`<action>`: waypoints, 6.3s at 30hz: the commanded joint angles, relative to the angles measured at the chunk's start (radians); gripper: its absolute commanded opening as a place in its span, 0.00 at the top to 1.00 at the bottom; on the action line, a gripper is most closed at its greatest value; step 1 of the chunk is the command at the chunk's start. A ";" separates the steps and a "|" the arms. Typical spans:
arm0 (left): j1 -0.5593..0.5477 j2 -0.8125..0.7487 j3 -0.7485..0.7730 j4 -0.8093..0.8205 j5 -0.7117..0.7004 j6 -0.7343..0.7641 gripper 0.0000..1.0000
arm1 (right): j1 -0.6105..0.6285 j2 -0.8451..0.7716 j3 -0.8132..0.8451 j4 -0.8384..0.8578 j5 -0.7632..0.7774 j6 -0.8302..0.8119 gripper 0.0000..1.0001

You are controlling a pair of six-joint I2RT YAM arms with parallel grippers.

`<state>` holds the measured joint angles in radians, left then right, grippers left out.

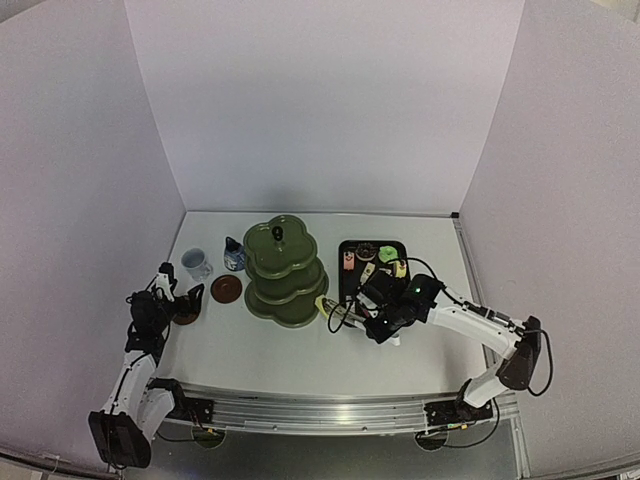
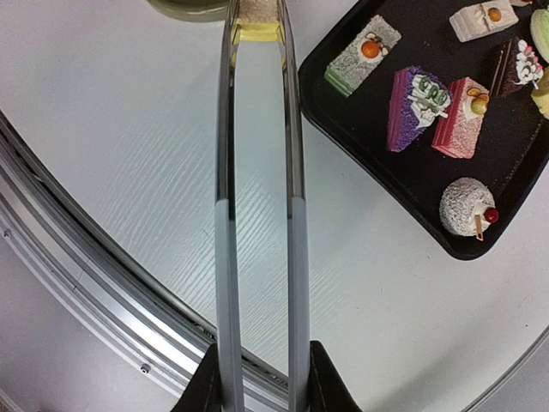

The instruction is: Serve the afternoon tea

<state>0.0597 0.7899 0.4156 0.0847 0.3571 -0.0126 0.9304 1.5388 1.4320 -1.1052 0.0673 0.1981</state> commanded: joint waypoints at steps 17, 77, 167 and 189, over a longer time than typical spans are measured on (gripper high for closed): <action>-0.003 -0.060 -0.133 0.133 0.032 -0.051 0.00 | 0.046 0.146 0.020 0.288 0.082 -0.110 1.00; -0.003 -0.048 -0.128 0.105 0.053 -0.027 0.00 | 0.046 -0.030 -0.064 0.116 0.172 0.217 0.64; 0.003 -0.242 -0.050 -0.176 -0.165 -0.225 0.00 | 0.179 0.253 0.189 0.286 0.043 -0.082 1.00; 0.004 -0.255 -0.062 -0.180 -0.149 -0.228 0.00 | 0.163 0.415 0.215 0.399 0.158 0.012 1.00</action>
<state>0.0597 0.5456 0.3489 -0.1223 0.2058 -0.2363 1.0996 1.9437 1.6119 -0.7503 0.1905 0.1856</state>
